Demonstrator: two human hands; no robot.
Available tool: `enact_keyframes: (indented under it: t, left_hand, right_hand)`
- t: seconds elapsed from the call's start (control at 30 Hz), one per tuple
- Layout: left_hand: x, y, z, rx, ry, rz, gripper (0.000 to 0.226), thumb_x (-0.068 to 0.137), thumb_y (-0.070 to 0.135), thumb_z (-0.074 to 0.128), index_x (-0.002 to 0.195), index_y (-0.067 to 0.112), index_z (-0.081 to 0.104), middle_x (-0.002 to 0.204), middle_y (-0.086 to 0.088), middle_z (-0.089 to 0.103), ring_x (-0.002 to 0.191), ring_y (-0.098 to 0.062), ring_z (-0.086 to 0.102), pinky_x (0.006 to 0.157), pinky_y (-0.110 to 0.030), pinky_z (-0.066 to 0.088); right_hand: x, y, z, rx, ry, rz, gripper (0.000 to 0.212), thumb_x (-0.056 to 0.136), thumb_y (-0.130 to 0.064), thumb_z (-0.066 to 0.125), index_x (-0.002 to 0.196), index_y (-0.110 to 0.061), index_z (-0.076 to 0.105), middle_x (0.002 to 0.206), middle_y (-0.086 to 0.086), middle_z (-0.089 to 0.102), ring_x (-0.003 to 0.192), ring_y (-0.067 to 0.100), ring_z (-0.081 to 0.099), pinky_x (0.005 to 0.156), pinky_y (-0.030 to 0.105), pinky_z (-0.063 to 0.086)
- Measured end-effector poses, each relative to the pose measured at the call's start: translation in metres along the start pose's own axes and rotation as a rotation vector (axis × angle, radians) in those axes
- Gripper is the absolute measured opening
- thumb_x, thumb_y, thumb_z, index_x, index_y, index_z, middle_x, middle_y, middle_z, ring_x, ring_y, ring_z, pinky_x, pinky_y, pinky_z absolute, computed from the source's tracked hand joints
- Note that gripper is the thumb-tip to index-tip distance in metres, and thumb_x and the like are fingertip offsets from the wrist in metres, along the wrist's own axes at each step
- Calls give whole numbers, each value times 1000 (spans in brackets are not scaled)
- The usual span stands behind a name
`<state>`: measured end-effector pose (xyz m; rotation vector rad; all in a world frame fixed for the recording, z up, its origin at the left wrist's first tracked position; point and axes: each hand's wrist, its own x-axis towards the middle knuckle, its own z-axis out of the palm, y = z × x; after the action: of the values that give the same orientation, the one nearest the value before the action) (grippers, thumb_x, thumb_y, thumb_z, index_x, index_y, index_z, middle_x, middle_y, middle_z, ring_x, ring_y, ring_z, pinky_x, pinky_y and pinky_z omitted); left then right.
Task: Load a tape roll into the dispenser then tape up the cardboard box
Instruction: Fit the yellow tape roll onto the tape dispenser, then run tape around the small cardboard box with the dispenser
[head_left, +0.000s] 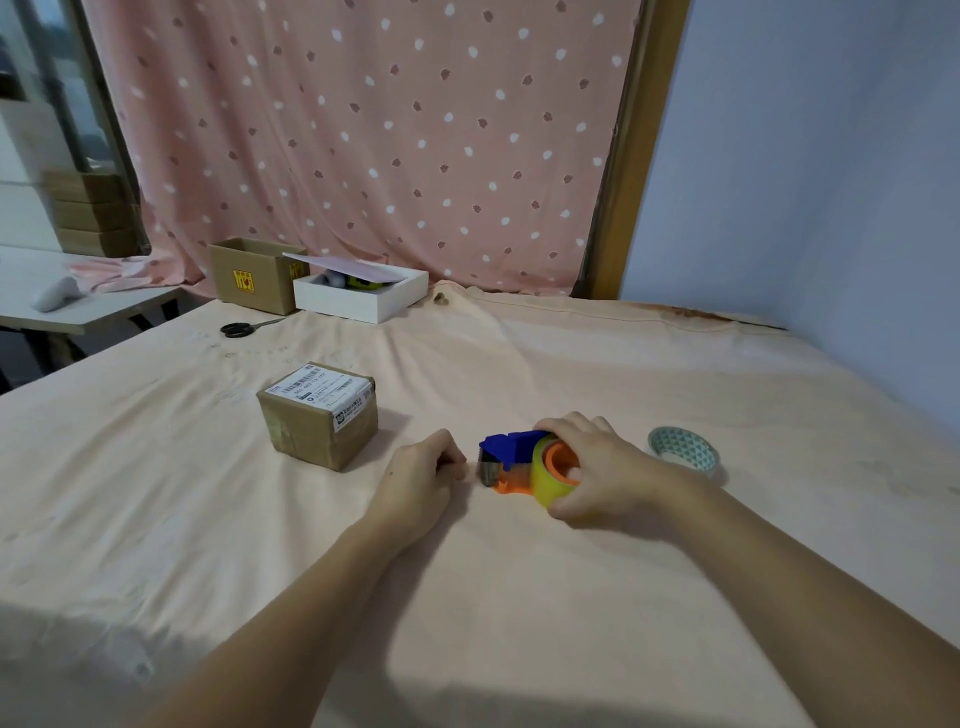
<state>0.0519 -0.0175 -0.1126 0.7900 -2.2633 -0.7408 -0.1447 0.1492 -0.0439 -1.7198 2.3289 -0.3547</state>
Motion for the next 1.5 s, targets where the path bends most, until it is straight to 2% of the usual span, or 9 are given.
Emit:
enact_keyframes:
  t: [0.23, 0.43, 0.57, 0.67, 0.83, 1.07, 1.23, 1.37, 1.5]
  left_hand:
    - [7, -3, -1, -70, 13, -76, 14, 87, 7, 64, 79, 18, 63, 76, 5, 71, 77, -18, 64, 68, -27, 46]
    - [3, 3, -12, -64, -92, 28, 13, 88, 16, 69, 80, 26, 65, 76, 8, 70, 74, -8, 60, 68, -22, 44]
    - [-3, 4, -18, -25, -138, 79, 9, 92, 23, 67, 86, 30, 69, 80, 9, 72, 76, -8, 62, 73, -26, 49]
    - [-2, 5, -26, -47, -171, 91, 15, 89, 27, 70, 81, 39, 69, 78, 9, 73, 74, -10, 64, 74, -36, 53]
    - [1, 20, -41, -51, -118, 157, 6, 90, 30, 73, 86, 34, 75, 68, 1, 69, 64, -15, 60, 65, -35, 51]
    - [-11, 25, -35, 150, -91, 394, 16, 90, 32, 63, 99, 25, 75, 75, 9, 77, 68, -11, 73, 64, -31, 58]
    - [-20, 21, -22, -151, -77, 93, 5, 89, 17, 74, 88, 21, 76, 71, 18, 74, 65, -4, 68, 68, -20, 54]
    - [-23, 27, -15, -523, -104, -210, 4, 86, 8, 77, 88, 11, 76, 81, -7, 79, 72, -19, 71, 67, -26, 59]
    - [-20, 33, -18, -694, -149, -342, 15, 85, -8, 71, 96, 1, 73, 93, -13, 80, 82, -22, 75, 76, -30, 62]
  right_hand:
    - [-10, 2, -12, -39, -57, 0, 99, 68, -35, 79, 150, -42, 25, 134, -17, 36, 126, 15, 38, 104, 37, 45]
    - [-15, 2, -16, -140, -78, 31, 95, 58, -35, 74, 137, -55, 24, 121, -21, 40, 114, 9, 50, 93, 31, 49]
    - [-11, -7, -25, -282, -143, 6, 99, 63, -39, 83, 143, -36, 25, 121, -13, 39, 110, 14, 42, 91, 29, 42]
    - [-12, -3, -22, -284, -108, -17, 97, 61, -42, 80, 141, -37, 25, 124, -14, 40, 113, 13, 43, 91, 35, 51]
    - [-16, 13, -10, -353, 265, -150, 81, 74, -47, 68, 143, -28, 30, 133, -9, 39, 118, 19, 42, 93, 37, 49]
    - [-25, 35, 32, -480, 670, -195, 77, 74, -22, 76, 141, -14, 38, 136, 19, 52, 122, 42, 52, 92, 53, 49]
    - [-30, 34, 38, -595, 720, -236, 88, 66, -17, 81, 145, -17, 40, 132, 21, 52, 117, 43, 55, 89, 54, 50]
    - [-33, 26, 34, -636, 603, -200, 94, 59, -18, 83, 144, -21, 42, 133, 18, 50, 120, 40, 53, 90, 53, 50]
    - [-31, 22, 33, -673, 582, -224, 91, 59, -16, 84, 141, -21, 45, 133, 18, 51, 121, 41, 53, 88, 52, 50]
